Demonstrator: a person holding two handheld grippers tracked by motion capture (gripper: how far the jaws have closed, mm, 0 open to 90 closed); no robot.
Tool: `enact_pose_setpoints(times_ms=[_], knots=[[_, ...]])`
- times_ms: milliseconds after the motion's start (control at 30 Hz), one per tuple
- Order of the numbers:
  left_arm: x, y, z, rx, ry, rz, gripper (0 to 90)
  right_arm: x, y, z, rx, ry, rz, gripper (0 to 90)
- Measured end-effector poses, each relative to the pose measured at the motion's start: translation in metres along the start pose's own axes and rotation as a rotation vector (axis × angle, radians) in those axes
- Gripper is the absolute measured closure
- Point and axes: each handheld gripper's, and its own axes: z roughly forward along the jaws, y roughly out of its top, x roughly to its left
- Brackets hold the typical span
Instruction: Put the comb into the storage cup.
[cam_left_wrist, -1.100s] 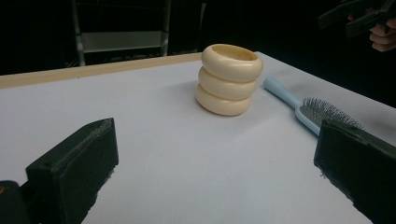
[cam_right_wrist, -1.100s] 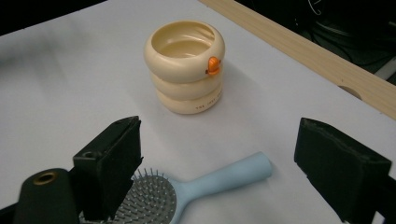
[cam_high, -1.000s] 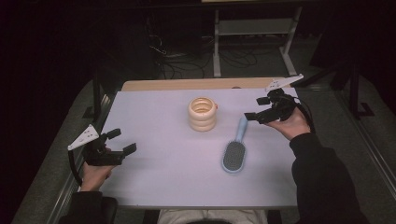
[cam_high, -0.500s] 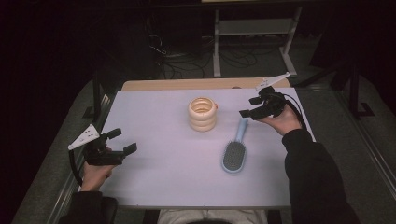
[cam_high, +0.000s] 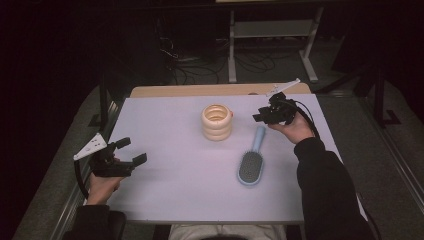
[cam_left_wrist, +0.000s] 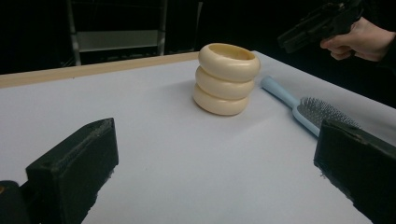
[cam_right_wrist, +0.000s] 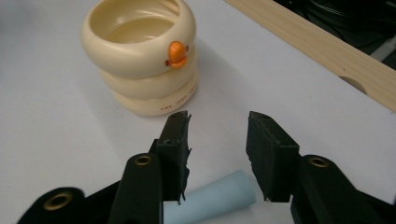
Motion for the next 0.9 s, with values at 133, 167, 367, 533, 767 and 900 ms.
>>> enact_pose_setpoints(times_ms=[133,167,367,533,767,900], knots=[[0.000,0.000,0.000,0.001,-0.002,0.002,0.0,-0.004,-0.003,0.008,0.005,-0.001,0.021,69.7],[0.000,0.000,0.000,0.001,-0.002,0.002,0.0,-0.005,-0.003,0.009,0.009,-0.003,0.023,71.9],[0.000,0.000,0.001,0.001,-0.002,0.001,0.0,-0.008,-0.006,0.017,0.025,-0.035,0.031,84.4],[0.000,0.000,0.001,0.003,-0.003,0.003,0.0,-0.007,-0.007,0.024,0.046,-0.037,0.022,87.7],[0.000,0.000,0.001,0.004,-0.005,0.004,0.0,-0.008,-0.012,0.039,0.085,-0.007,0.035,88.7],[0.000,0.000,0.001,0.004,-0.006,0.004,0.0,-0.007,-0.016,0.047,0.119,0.001,0.043,88.8]])
